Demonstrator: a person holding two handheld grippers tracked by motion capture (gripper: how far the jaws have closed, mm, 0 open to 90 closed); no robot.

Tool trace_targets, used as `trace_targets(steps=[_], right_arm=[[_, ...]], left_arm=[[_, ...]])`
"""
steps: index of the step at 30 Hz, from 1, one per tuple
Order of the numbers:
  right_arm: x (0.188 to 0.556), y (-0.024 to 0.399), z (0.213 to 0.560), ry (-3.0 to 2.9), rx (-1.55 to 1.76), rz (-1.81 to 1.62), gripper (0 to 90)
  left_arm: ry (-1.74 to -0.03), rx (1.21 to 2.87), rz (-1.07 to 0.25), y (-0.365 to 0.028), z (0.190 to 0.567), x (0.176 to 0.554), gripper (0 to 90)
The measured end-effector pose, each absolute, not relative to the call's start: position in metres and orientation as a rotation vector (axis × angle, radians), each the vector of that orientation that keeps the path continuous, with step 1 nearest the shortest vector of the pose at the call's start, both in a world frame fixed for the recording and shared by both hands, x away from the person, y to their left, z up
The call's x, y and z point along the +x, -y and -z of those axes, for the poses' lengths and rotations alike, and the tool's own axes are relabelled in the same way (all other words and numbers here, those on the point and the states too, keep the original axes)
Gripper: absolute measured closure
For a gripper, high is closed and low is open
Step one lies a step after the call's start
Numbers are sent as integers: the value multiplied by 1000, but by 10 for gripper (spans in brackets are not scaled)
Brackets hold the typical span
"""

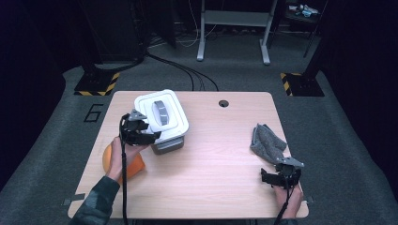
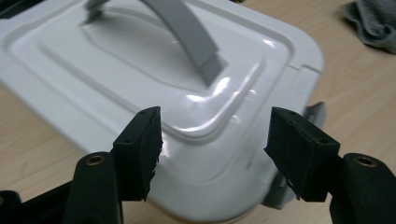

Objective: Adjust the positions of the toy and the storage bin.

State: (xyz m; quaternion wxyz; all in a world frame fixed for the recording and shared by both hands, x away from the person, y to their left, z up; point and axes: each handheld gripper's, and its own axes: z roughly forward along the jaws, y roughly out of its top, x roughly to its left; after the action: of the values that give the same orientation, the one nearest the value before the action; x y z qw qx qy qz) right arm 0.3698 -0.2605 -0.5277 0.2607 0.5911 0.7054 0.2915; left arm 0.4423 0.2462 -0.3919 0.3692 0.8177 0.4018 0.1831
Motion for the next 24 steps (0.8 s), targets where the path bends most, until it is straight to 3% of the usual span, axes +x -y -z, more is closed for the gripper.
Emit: trace_targets(steps=[15,24], right_arm=[[370,261,528,-1906,1604,-794,35],[370,261,528,-1910,1601,-790,35]], left_arm=[[-899,2154,-425,-213,397,440,507],[-889,2138,-407,-201,398,443,507]])
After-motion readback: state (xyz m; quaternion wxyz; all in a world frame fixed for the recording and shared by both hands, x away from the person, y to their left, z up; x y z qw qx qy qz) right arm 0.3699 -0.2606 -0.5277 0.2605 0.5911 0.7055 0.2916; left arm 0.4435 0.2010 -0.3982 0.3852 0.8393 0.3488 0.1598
